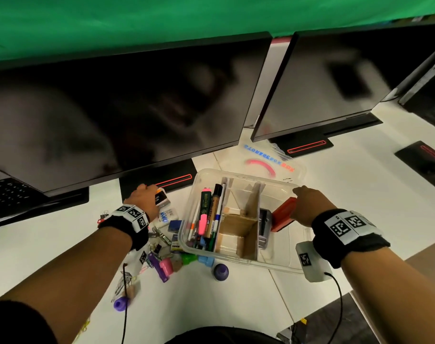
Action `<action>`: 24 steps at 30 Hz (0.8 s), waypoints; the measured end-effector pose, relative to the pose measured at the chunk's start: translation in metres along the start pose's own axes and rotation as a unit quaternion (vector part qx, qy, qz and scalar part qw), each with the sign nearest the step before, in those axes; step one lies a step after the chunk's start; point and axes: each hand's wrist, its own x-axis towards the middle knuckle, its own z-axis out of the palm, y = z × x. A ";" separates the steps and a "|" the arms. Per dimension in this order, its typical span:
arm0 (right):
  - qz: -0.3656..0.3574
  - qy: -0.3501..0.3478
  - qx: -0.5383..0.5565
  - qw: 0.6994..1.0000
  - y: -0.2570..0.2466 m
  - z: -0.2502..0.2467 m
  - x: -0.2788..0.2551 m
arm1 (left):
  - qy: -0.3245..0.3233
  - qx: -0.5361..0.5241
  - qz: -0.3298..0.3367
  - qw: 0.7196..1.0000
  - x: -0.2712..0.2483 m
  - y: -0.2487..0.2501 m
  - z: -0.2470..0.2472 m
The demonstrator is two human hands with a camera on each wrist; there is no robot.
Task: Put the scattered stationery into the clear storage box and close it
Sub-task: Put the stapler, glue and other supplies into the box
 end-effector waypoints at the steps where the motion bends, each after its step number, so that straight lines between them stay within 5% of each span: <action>1: -0.008 0.000 0.000 1.000 -0.002 0.000 0.001 | 0.013 -0.025 -0.005 1.000 -0.003 -0.001 -0.007; 6: -0.037 -0.014 0.013 0.999 -0.017 -0.006 0.003 | 0.096 -0.090 0.013 0.991 -0.030 0.003 -0.050; 11: -0.136 0.080 0.154 0.975 -0.048 -0.027 -0.009 | 0.117 -0.139 0.191 0.965 -0.077 0.048 -0.085; 14: -0.197 -0.054 0.374 0.905 -0.067 -0.041 -0.029 | 0.077 -0.172 0.251 0.949 -0.100 0.083 -0.086; 16: -0.220 -0.095 0.407 0.881 -0.071 -0.046 -0.038 | 0.060 -0.209 0.265 0.939 -0.110 0.100 -0.080; 20: -0.209 -0.062 0.342 0.914 -0.059 -0.046 -0.039 | 0.028 -0.243 0.274 0.930 -0.114 0.115 -0.066; 24: -0.164 -0.031 0.243 0.956 -0.032 -0.052 -0.036 | 0.042 -0.124 0.239 0.962 -0.105 0.094 -0.056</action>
